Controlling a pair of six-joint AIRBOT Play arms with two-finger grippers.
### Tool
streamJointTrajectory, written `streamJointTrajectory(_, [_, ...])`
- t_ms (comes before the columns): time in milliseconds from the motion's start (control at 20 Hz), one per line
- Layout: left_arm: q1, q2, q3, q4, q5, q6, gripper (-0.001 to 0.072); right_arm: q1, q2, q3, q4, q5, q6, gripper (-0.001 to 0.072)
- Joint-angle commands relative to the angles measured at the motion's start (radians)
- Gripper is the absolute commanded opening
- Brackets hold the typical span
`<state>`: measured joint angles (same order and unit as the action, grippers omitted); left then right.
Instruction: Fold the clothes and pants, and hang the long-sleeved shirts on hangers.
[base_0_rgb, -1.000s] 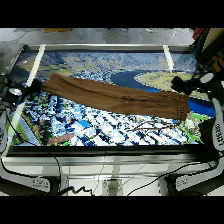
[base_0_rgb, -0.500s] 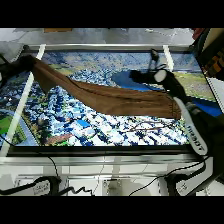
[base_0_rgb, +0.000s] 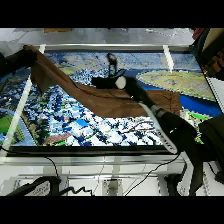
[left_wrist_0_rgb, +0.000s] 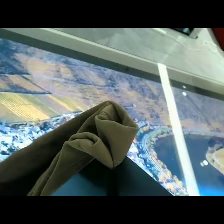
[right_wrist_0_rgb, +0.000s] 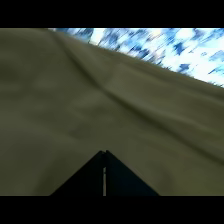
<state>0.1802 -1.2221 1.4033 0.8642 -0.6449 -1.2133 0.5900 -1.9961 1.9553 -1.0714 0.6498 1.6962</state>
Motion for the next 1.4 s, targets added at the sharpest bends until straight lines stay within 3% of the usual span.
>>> streamJointTrajectory(0, [-0.017, 0.008, 0.001, -0.008, -0.013, 0.002, 0.0014, 0.1, -0.081, 0.066, 0.01, 0.037, 0.079, 0.003])
streamJointTrajectory(200, [-0.016, 0.008, 0.001, -0.01, 0.016, 0.002, 0.0015, 0.177, -0.108, 0.066, 0.118, 0.015, 0.091, 0.003])
streamJointTrajectory(450, [-0.016, 0.008, 0.001, -0.013, 0.058, -0.002, 0.0015, 0.229, -0.114, 0.066, 0.117, -0.027, 0.091, 0.003])
streamJointTrajectory(650, [-0.032, 0.005, 0.0, -0.012, 0.047, -0.001, 0.0014, 0.18, -0.111, 0.066, 0.094, -0.009, 0.09, 0.0031])
streamJointTrajectory(850, [-0.1, -0.056, 0.0, -0.013, 0.046, -0.001, 0.0014, 0.051, -0.062, 0.066, 0.016, 0.106, 0.09, 0.0032])
streamJointTrajectory(1000, [-0.233, -0.151, 0.0, -0.014, 0.046, 0.0, 0.0014, -0.088, -0.003, 0.066, -0.053, 0.212, 0.09, 0.0032])
streamJointTrajectory(1150, [-0.444, -0.251, 0.0, -0.013, 0.071, 0.068, 0.0014, -0.233, 0.051, 0.066, -0.088, 0.294, 0.083, 0.0032])
streamJointTrajectory(1350, [-0.711, -0.358, 0.0, 0.007, 0.276, 0.078, 0.0014, -0.41, 0.11, 0.066, -0.089, 0.375, 0.08, 0.0032])
